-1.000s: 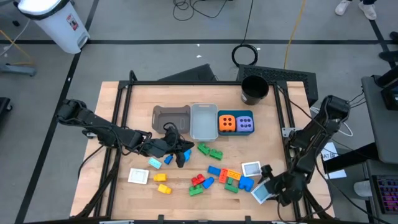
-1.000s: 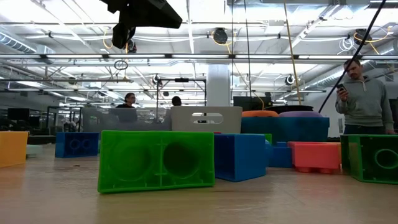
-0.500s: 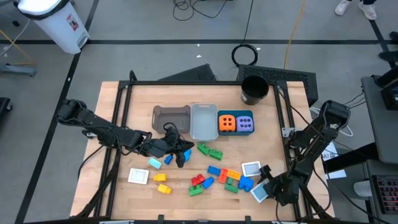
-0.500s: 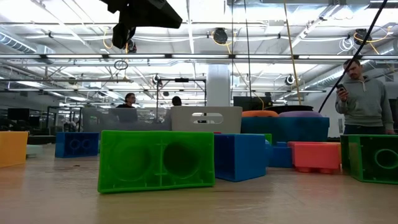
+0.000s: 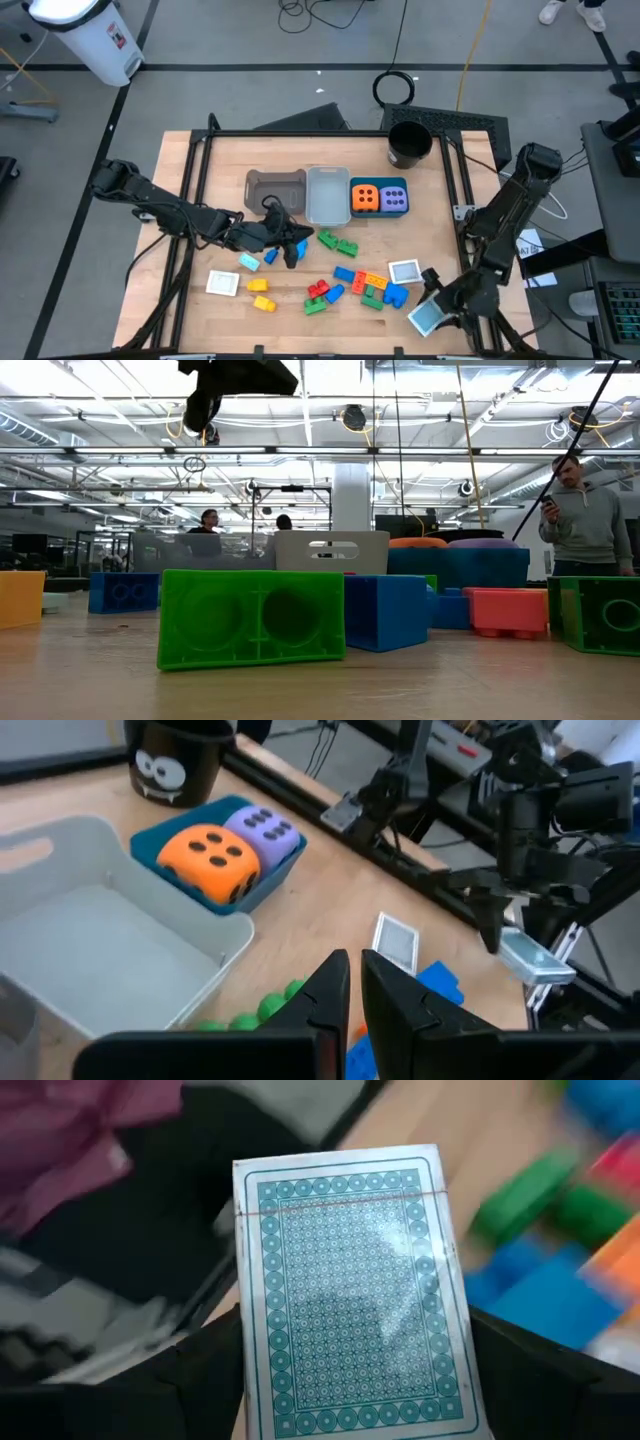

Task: Pick & Place Toys
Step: Put the green playing card box into the gray bin

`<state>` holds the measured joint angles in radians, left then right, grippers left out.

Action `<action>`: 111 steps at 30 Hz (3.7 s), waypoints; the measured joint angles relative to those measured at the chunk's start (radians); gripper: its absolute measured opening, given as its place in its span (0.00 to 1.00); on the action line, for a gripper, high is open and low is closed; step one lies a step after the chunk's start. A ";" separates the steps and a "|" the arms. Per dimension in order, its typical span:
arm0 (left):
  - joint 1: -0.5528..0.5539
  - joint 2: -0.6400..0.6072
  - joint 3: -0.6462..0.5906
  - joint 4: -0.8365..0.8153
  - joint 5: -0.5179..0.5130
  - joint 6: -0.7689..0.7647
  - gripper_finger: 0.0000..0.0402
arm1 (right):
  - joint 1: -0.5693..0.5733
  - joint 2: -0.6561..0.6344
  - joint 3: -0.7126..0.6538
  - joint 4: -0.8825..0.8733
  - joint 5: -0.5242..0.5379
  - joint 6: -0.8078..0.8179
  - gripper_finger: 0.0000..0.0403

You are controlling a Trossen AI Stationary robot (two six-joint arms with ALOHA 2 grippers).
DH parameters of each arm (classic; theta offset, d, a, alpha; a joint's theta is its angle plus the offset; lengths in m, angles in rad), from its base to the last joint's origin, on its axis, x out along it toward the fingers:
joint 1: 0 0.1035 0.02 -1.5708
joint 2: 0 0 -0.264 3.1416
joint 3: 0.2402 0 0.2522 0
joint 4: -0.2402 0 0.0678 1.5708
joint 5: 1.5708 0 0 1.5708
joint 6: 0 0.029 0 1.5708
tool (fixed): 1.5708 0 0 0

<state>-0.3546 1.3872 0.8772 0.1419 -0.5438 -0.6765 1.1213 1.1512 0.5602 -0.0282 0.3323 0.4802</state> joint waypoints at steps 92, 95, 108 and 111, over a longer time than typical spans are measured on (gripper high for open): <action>0.189 0.394 0.339 0.111 0.160 0.280 0.17 | -0.620 0.101 0.005 0.429 0.587 -0.842 0.87; 0.175 0.311 0.339 0.017 0.048 0.316 0.17 | -0.628 0.102 0.001 0.410 0.577 -0.792 0.87; 0.264 0.254 0.344 -0.381 -0.077 0.563 0.17 | -0.657 0.105 0.000 0.445 0.522 -0.751 0.81; 0.293 0.297 0.340 -0.392 -0.020 0.570 0.17 | -0.663 0.104 0.000 0.472 0.516 -0.754 0.80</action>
<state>-0.0618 1.6838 1.2175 -0.2504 -0.5636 -0.1060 0.4579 1.2556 0.5598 0.4434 0.8480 -0.2738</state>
